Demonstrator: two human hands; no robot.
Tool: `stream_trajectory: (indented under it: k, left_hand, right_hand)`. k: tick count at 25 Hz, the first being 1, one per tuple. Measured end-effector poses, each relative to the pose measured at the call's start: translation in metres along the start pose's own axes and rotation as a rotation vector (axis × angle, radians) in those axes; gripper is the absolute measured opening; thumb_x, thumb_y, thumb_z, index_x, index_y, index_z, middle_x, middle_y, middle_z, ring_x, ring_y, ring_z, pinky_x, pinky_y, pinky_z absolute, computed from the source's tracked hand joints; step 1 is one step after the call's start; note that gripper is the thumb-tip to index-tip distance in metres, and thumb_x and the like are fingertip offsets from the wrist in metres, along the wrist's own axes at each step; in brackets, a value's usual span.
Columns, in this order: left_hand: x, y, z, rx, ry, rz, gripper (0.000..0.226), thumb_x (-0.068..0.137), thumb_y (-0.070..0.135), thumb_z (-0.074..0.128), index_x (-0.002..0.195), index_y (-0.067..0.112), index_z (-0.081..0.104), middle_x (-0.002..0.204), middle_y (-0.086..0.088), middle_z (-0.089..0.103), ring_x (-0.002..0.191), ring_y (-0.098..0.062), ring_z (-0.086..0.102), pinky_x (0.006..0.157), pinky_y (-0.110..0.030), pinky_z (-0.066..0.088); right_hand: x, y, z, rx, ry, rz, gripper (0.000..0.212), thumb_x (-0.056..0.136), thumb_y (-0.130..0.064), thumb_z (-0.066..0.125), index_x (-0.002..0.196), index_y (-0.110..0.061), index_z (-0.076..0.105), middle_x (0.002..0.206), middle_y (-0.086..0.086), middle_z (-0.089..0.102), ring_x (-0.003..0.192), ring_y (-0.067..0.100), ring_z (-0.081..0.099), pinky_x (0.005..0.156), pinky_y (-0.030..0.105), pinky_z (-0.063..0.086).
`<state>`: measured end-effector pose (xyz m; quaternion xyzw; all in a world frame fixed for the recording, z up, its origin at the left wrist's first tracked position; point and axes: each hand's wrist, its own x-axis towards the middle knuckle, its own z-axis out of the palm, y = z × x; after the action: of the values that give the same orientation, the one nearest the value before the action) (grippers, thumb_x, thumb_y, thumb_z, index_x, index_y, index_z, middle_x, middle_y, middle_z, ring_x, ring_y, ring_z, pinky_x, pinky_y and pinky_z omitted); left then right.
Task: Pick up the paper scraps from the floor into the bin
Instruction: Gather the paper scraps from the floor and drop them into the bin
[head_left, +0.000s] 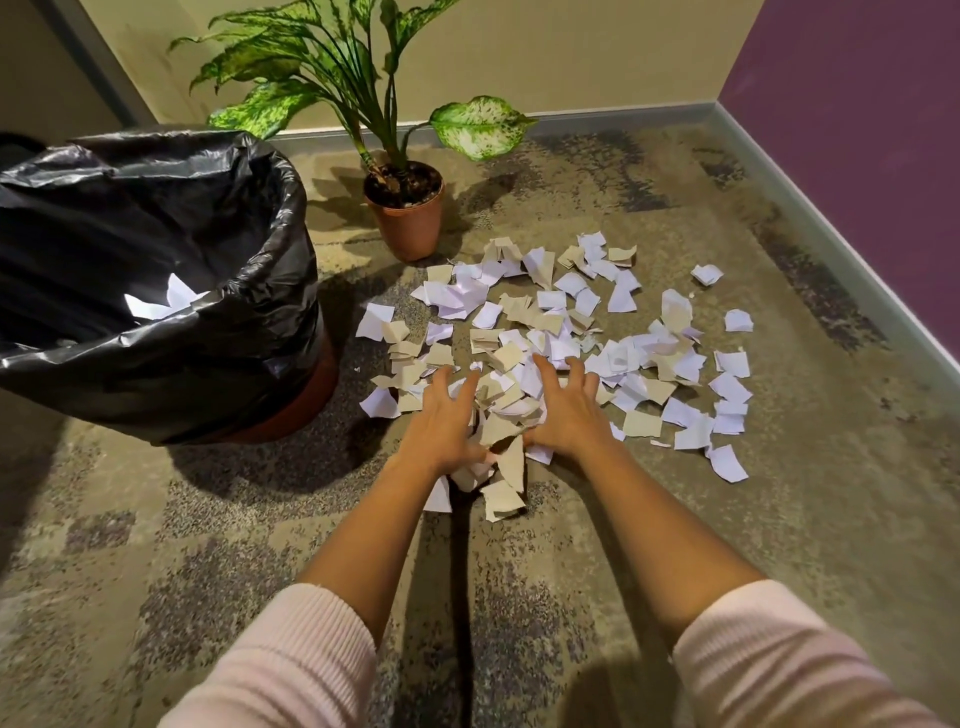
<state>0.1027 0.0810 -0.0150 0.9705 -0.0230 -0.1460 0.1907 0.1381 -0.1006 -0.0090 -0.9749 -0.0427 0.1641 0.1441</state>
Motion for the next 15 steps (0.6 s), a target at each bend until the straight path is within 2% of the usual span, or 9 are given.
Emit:
stream_trajectory:
  k: [3,7,9,10,12,15]
  left_hand:
    - [0.019,0.006,-0.004,0.122,-0.083,0.011,0.127,0.064,0.042,0.086,0.153,0.027,-0.003,0.158,-0.013,-0.009,0.144,-0.038,0.009,0.1,-0.052,0.045]
    - [0.042,0.017,0.001,0.227,-0.083,0.057,0.101,0.085,0.04,0.061,0.153,0.029,-0.013,0.16,-0.009,-0.015,0.146,-0.04,0.005,0.103,-0.055,0.041]
    - [0.054,0.02,0.002,0.266,-0.137,0.063,0.112,0.081,0.043,0.069,0.152,0.028,-0.016,0.161,-0.011,-0.015,0.147,-0.04,0.001,0.106,-0.054,0.039]
    - [0.059,0.021,0.001,0.285,-0.173,0.058,0.116,0.078,0.043,0.073,0.152,0.03,-0.016,0.161,-0.012,-0.013,0.147,-0.04,0.002,0.105,-0.053,0.04]
    - [0.069,0.022,-0.002,0.331,-0.221,0.063,0.108,0.08,0.038,0.071,0.153,0.034,-0.009,0.161,-0.012,-0.001,0.145,-0.04,0.01,0.101,-0.052,0.044]
    - [0.079,0.023,-0.005,0.338,-0.234,0.041,0.091,0.078,0.033,0.073,0.15,0.034,0.017,0.147,-0.013,0.028,0.137,-0.037,0.023,0.097,-0.05,0.046]
  right_hand:
    - [0.015,0.002,-0.006,-0.115,-0.13,-0.016,0.123,0.064,-0.038,0.086,0.152,-0.037,-0.001,0.158,0.016,-0.011,0.143,0.041,0.002,0.104,0.052,0.036]
    - [0.033,-0.002,-0.006,-0.161,-0.201,-0.04,0.124,0.065,-0.03,0.086,0.151,-0.038,-0.002,0.158,0.016,-0.018,0.145,0.042,-0.005,0.104,0.052,0.038]
    - [0.041,-0.002,-0.003,-0.172,-0.226,-0.05,0.12,0.065,-0.029,0.086,0.151,-0.038,0.001,0.158,0.016,-0.017,0.144,0.043,-0.003,0.105,0.052,0.037]
    - [0.045,-0.002,-0.003,-0.19,-0.236,-0.056,0.118,0.065,-0.03,0.086,0.15,-0.038,0.004,0.158,0.016,-0.014,0.144,0.043,-0.001,0.105,0.051,0.037]
    - [0.052,-0.001,-0.002,-0.22,-0.262,-0.06,0.115,0.065,-0.032,0.086,0.15,-0.038,0.009,0.156,0.015,-0.005,0.142,0.041,0.003,0.103,0.051,0.039]
    - [0.058,0.003,0.002,-0.177,-0.276,-0.061,0.111,0.065,-0.032,0.087,0.149,-0.041,0.015,0.151,0.011,0.004,0.139,0.038,0.005,0.104,0.052,0.038]
